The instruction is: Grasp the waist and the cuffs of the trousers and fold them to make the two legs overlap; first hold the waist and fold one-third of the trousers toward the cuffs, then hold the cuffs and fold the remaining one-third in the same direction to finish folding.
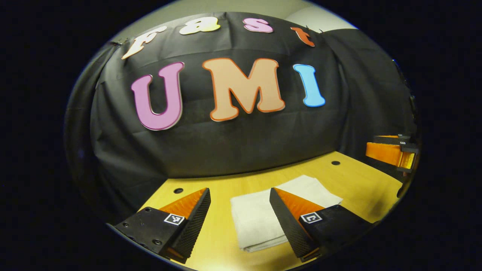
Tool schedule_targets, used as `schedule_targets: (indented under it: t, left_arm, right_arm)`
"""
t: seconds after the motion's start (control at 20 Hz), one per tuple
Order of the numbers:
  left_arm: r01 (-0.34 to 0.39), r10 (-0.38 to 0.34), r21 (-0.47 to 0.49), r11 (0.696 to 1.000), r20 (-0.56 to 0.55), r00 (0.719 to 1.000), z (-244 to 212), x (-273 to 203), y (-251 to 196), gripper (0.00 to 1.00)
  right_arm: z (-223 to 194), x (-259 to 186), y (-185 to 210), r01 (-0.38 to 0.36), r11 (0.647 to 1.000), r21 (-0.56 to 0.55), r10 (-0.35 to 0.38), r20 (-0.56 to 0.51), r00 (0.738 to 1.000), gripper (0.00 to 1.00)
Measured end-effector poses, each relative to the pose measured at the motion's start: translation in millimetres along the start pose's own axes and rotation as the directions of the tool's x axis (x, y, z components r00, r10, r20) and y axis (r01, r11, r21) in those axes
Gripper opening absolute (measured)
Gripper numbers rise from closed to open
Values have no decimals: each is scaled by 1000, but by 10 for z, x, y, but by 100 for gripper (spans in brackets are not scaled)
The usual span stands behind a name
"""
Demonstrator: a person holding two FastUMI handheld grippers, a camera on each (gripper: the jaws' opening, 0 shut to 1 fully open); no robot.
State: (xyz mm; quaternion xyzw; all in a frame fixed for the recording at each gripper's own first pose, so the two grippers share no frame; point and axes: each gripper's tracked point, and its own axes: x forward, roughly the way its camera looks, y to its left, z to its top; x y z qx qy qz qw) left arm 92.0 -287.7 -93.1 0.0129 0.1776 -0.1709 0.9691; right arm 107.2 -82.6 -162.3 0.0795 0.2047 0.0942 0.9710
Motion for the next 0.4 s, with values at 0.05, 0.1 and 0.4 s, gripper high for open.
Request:
schedule_targets:
  t: [0.05, 0.1, 0.4]
  left_arm:
    - [-21, 21, 14, 1000, 12, 1000, 43, -17, 127, 95]
    - [-34, 34, 25, 999, 24, 999, 89, -40, 230, 95]
    - [-61, 60, 16, 998, 76, 995, 249, -140, 575, 95]
  right_arm:
    - [38, 12, 18, 3, 1000, -10, -3, 8, 1000, 96]
    - [71, 26, 62, 2, 1000, -13, -2, 9, 1000, 96]
    - [289, -22, 228, 34, 999, -18, -33, 49, 998, 92]
